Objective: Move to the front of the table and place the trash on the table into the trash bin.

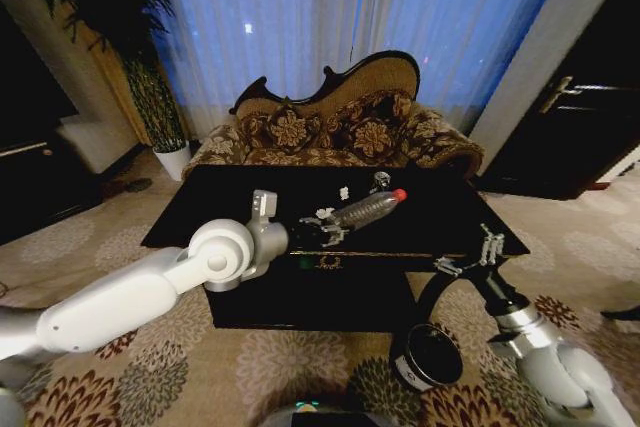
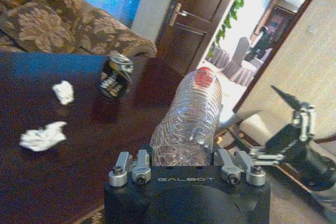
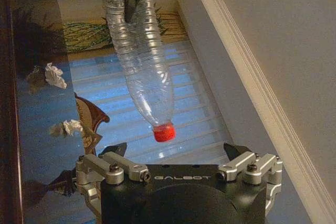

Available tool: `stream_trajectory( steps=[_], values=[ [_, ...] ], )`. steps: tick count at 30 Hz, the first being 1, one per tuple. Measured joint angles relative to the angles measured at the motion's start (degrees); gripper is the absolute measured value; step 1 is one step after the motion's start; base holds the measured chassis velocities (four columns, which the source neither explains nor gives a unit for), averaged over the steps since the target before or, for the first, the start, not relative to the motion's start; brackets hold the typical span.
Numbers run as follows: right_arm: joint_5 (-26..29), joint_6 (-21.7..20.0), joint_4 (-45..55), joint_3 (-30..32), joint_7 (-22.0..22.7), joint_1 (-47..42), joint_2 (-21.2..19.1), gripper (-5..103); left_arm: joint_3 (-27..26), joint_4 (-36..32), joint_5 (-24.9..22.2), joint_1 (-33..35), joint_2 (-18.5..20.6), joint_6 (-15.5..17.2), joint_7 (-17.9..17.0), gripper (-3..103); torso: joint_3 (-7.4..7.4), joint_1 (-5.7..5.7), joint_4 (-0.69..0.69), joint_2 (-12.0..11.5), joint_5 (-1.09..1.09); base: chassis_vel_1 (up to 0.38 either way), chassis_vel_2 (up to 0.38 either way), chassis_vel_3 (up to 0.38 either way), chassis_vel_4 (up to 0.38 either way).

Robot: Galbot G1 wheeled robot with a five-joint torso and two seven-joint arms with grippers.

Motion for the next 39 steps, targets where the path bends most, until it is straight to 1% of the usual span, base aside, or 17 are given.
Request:
stream_trajectory(
  steps=[8, 12, 15, 22, 28, 30, 34, 35, 39],
  values=[
    [-0.9, 0.1, -0.4, -0.6, 0.1, 0.4, 0.1, 100, 1.7, -0.4, -0.5, 0.2, -1.3, -1.1, -0.4, 48, 0.0, 0.0, 0.0, 0.0, -0.01, 0.0, 0.0, 0.0, 0.0],
    [-1.3, 0.1, -0.4, -0.9, 0.1, 0.6, 0.3, 100, 2.6, -0.2, 0.0, 0.5, -2.6, -1.9, -0.6, 48, 0.0, 0.0, 0.01, 0.0, -0.01, 0.0, 0.0, 0.0, 0.0],
    [-2.2, 0.1, -0.1, -1.3, 0.1, 0.6, 1.0, 100, 3.3, 0.1, 0.0, 0.3, -4.5, -2.6, -1.1, 48, 0.0, 0.0, 0.0, 0.0, -0.01, 0.0, 0.0, 0.0, 0.0],
    [-2.8, 0.4, 0.6, -1.5, 0.0, -0.2, 1.9, 100, 3.7, 1.0, -0.5, -0.4, -6.4, -3.3, -1.9, 48, -0.01, 0.0, 0.0, 0.0, -0.01, 0.0, 0.0, 0.0, 0.0],
    [-3.0, 0.5, 1.6, -1.5, -0.2, -0.4, 2.4, 100, 5.0, 1.3, -0.3, -0.3, -8.0, -4.3, -2.4, 48, -0.01, 0.0, 0.0, 0.0, -0.01, 0.0, 0.0, 0.0, 0.0],
    [-3.7, 0.5, 1.8, -1.7, -0.2, -0.5, 2.8, 100, 6.2, 1.1, -0.1, -0.3, -8.9, -5.0, -2.5, 48, -0.01, 0.0, 0.01, 0.0, -0.01, 0.0, 0.0, 0.0, 0.0],
    [-4.0, 0.6, 1.8, -1.9, -0.2, -0.4, 3.1, 100, 7.3, 1.1, 0.1, -0.5, -10.1, -5.3, -3.0, 48, -0.01, 0.0, 0.0, 0.0, -0.01, 0.0, 0.0, 0.0, 0.0],
    [-4.0, 0.6, 1.8, -2.0, -0.3, -0.5, 3.2, 100, 7.8, 1.4, -0.1, -0.7, -11.1, -5.4, -3.6, 48, -0.01, 0.0, 0.0, 0.0, 0.0, 0.0, 0.0, 0.0, 0.0],
    [-4.0, 0.6, 1.8, -2.2, -0.3, -0.5, 3.6, 100, 8.7, 1.5, -0.2, -0.8, -11.6, -5.4, -4.0, 47, -0.01, 0.0, 0.0, 0.0, 0.0, 0.0, 0.0, 0.0, 0.0]
  ],
)
